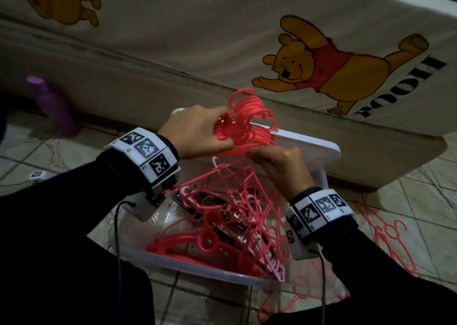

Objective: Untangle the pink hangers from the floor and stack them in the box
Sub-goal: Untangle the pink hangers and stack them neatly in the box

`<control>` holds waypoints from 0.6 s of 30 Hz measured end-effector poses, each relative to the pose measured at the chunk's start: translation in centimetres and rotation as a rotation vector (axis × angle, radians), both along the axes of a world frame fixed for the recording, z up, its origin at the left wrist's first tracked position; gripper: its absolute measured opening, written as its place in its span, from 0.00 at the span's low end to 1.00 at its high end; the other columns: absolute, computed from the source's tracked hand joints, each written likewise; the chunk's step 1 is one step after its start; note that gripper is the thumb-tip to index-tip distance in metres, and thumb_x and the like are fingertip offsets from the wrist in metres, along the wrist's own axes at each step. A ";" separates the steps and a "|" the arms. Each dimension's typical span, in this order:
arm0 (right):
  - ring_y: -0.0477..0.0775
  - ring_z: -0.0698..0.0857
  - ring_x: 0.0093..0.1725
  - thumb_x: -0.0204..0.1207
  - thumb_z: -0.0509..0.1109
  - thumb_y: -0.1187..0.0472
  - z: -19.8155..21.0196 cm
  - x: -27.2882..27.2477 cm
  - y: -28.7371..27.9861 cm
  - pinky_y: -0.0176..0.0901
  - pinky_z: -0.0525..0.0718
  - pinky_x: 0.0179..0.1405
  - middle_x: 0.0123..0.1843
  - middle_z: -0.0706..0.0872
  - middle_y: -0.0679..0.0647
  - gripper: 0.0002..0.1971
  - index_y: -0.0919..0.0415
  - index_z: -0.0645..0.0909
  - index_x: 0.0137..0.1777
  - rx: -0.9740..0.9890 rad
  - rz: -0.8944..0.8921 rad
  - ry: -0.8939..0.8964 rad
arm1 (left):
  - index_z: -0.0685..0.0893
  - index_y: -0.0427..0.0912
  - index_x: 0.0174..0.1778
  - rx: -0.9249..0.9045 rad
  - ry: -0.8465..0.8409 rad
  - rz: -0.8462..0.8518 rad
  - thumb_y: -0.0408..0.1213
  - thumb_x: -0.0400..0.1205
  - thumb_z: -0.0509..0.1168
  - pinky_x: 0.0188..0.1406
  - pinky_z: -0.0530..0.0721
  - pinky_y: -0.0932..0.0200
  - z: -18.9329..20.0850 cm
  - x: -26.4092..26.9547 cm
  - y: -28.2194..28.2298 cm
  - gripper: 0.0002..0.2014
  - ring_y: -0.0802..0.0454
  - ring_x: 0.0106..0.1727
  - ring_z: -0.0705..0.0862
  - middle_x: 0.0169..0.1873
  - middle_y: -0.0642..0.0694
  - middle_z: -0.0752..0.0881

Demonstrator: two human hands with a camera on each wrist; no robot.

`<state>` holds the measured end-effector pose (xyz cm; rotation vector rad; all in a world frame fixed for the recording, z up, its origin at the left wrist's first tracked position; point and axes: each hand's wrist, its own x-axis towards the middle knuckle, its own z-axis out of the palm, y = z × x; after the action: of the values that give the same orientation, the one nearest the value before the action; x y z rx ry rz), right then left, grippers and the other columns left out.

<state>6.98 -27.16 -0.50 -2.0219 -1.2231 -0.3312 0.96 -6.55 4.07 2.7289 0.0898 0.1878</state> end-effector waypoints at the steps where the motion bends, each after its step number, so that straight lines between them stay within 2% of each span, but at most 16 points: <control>1: 0.57 0.91 0.39 0.68 0.73 0.75 0.1 0.0 -0.1 0.45 0.88 0.42 0.41 0.91 0.62 0.07 0.72 0.89 0.45 -0.017 0.033 -0.047 | 0.80 0.56 0.62 -0.004 0.001 0.011 0.64 0.65 0.59 0.53 0.82 0.49 0.0 0.1 -0.1 0.31 0.44 0.52 0.87 0.46 0.50 0.90; 4: 0.59 0.91 0.40 0.62 0.77 0.79 0.1 -0.2 -0.3 0.49 0.90 0.37 0.43 0.91 0.63 0.12 0.71 0.88 0.46 -0.155 0.096 -0.201 | 0.80 0.55 0.63 -0.037 0.010 0.045 0.65 0.65 0.58 0.56 0.81 0.48 -0.1 0.3 0.0 0.32 0.44 0.55 0.86 0.49 0.50 0.90; 9: 0.62 0.90 0.41 0.63 0.77 0.79 -0.5 -0.5 -0.7 0.54 0.89 0.34 0.46 0.89 0.64 0.16 0.71 0.87 0.52 -0.291 0.092 -0.250 | 0.82 0.52 0.62 -0.109 0.014 0.079 0.66 0.66 0.59 0.60 0.79 0.50 -0.1 0.8 0.3 0.32 0.46 0.58 0.85 0.53 0.47 0.89; 14: 0.61 0.90 0.43 0.66 0.75 0.79 0.4 -0.3 -0.3 0.51 0.89 0.38 0.46 0.89 0.62 0.13 0.70 0.87 0.50 -0.197 0.081 -0.209 | 0.82 0.53 0.62 -0.145 -0.012 0.052 0.65 0.66 0.61 0.55 0.81 0.53 -0.5 0.8 0.4 0.31 0.49 0.54 0.86 0.51 0.49 0.89; 16: 0.59 0.89 0.45 0.71 0.73 0.76 0.8 -0.3 0.1 0.47 0.87 0.44 0.47 0.89 0.62 0.10 0.70 0.87 0.51 -0.140 0.071 -0.180 | 0.83 0.54 0.61 -0.170 -0.014 0.026 0.65 0.65 0.61 0.54 0.83 0.51 -0.7 0.7 0.1 0.31 0.51 0.52 0.86 0.49 0.51 0.89; 18: 0.57 0.88 0.48 0.73 0.71 0.74 1.0 -0.3 0.5 0.41 0.82 0.50 0.47 0.89 0.60 0.09 0.69 0.86 0.52 -0.047 0.039 -0.074 | 0.83 0.55 0.59 -0.178 -0.008 0.018 0.67 0.64 0.60 0.54 0.83 0.52 -0.9 0.6 -0.3 0.31 0.52 0.51 0.86 0.48 0.53 0.89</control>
<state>6.68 -26.67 0.54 -2.0386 -1.3253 -0.3648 1.59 -6.83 3.16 2.5509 0.1232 0.1870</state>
